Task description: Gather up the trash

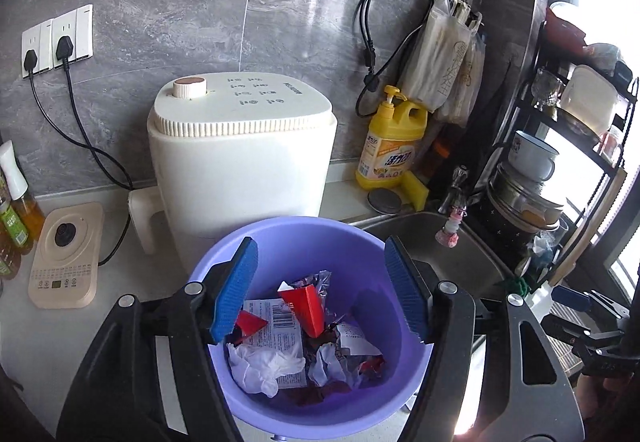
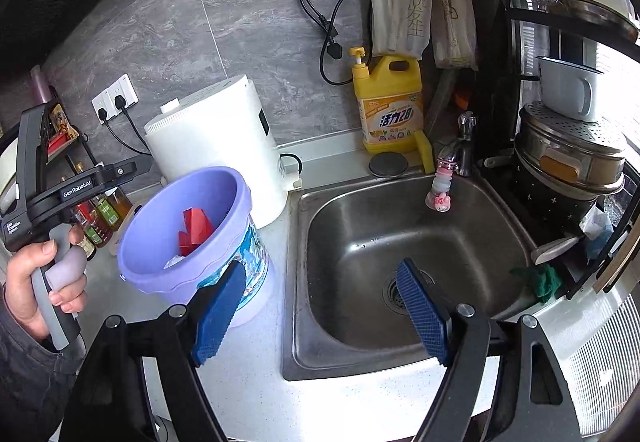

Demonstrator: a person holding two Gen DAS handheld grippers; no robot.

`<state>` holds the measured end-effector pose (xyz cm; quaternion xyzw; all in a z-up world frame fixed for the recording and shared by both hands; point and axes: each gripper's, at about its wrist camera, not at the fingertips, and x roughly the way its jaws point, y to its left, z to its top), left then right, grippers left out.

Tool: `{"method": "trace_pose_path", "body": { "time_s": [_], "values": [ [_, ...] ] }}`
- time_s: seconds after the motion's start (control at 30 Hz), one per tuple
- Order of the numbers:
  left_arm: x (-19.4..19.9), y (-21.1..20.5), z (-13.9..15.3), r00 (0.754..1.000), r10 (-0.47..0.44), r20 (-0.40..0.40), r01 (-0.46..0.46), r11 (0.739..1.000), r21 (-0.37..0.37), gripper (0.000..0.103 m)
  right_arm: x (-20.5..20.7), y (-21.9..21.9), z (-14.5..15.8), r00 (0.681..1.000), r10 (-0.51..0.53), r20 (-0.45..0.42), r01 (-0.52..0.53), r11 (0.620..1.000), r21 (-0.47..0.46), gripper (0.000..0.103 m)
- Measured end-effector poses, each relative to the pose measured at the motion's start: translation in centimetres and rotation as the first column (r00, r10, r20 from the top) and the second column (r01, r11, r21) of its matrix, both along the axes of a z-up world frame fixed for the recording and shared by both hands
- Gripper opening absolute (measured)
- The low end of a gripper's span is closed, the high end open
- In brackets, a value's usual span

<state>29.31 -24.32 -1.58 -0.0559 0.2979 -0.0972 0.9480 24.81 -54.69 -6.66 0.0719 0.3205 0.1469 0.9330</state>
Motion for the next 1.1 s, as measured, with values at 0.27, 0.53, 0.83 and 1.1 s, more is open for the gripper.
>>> {"method": "trace_pose_path", "body": {
  "time_s": [0.27,0.53,0.83,1.1],
  "values": [
    [-4.7,0.2,0.8,0.989,0.144,-0.017,-0.144,0.989,0.035,0.076,1.7,-0.1,0.0,0.989,0.15,-0.005,-0.15,0.989,0.018,0.076],
    [-8.8,1.9,2.5,0.976,0.219,0.001,-0.219,0.975,0.032,0.084,2.1,1.5,2.1,0.979,0.202,0.034,-0.202,0.979,0.024,0.079],
    [-13.1,5.2,4.7,0.967,0.249,0.056,-0.251,0.968,0.028,0.097,0.1,4.8,5.6,0.975,0.196,0.107,-0.202,0.979,0.038,0.096],
    [-17.8,9.2,6.2,0.96,0.262,0.1,-0.265,0.964,0.016,0.097,-2.3,8.0,7.0,0.971,0.201,0.128,-0.206,0.978,0.029,0.096]
  ]
}}
